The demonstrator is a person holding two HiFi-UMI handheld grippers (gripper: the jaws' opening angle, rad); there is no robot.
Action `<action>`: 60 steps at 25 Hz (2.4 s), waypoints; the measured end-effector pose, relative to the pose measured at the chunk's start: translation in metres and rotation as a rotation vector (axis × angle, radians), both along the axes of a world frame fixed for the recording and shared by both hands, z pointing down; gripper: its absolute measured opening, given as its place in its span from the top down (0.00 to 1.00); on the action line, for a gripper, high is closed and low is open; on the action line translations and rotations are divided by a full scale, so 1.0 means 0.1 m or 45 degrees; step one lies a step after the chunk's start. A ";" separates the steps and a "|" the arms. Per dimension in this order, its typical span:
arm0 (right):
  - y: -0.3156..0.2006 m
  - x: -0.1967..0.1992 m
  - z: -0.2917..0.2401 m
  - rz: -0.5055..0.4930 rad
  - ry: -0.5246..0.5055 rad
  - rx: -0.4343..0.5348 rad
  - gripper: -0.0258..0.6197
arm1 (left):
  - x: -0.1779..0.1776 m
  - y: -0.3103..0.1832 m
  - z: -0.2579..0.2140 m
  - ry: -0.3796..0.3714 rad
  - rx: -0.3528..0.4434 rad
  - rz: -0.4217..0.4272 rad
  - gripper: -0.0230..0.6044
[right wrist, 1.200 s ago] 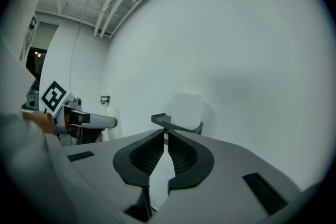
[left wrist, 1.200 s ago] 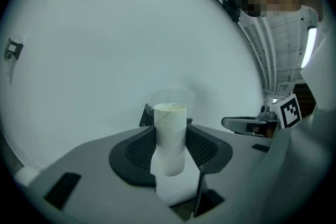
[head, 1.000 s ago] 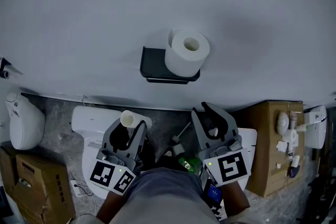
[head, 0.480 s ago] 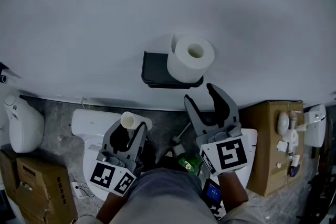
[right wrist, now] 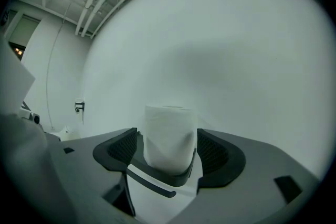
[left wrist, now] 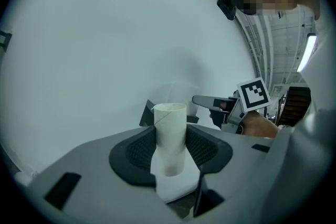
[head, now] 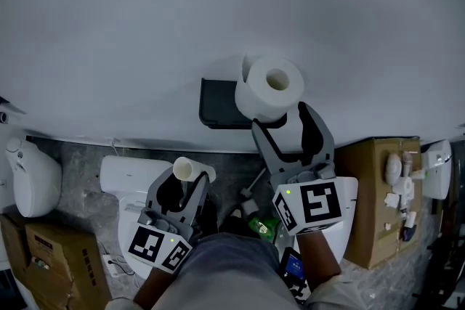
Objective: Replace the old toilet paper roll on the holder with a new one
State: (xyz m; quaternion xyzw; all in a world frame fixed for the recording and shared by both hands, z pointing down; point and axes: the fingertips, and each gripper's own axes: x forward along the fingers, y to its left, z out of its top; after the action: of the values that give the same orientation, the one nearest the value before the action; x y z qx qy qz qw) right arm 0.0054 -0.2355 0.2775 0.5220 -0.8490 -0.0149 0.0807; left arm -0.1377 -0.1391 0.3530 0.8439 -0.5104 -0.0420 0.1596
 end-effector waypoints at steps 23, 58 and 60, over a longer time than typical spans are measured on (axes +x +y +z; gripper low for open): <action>-0.42 -0.19 0.07 0.064 -0.003 -0.018 0.37 | -0.13 -0.27 0.08 0.005 -0.025 0.037 0.68; -0.17 0.06 -0.17 -0.037 -0.172 -0.040 0.34 | 0.19 -0.04 -0.06 0.003 0.011 0.048 0.68; -0.13 0.13 -0.18 -0.028 -0.185 -0.042 0.34 | 0.24 -0.01 -0.07 0.003 0.015 0.055 0.68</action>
State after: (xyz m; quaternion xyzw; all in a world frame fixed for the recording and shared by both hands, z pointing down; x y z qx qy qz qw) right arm 0.0187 -0.2482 0.2594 0.5109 -0.8585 0.0362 0.0271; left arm -0.1139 -0.1398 0.3455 0.8555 -0.4918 -0.0424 0.1561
